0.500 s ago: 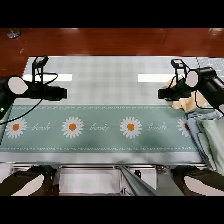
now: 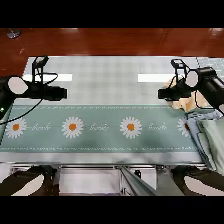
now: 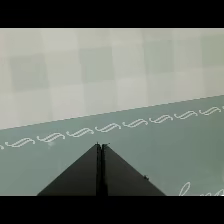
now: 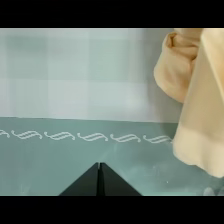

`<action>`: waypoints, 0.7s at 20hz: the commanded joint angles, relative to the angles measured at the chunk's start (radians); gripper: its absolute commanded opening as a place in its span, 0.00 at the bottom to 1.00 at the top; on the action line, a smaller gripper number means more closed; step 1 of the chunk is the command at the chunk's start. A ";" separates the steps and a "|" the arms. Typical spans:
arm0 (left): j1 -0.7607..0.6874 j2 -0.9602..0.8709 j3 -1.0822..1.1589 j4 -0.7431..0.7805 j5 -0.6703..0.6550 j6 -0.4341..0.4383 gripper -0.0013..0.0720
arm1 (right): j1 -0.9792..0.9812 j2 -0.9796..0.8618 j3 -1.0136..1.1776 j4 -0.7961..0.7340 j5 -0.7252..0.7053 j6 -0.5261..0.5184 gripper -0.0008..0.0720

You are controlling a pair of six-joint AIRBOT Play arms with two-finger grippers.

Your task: Fold the shirts.

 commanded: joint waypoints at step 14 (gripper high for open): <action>0.003 -0.053 0.000 0.001 0.436 -0.003 0.97 | -0.271 -0.089 0.026 -0.483 -0.356 0.475 0.87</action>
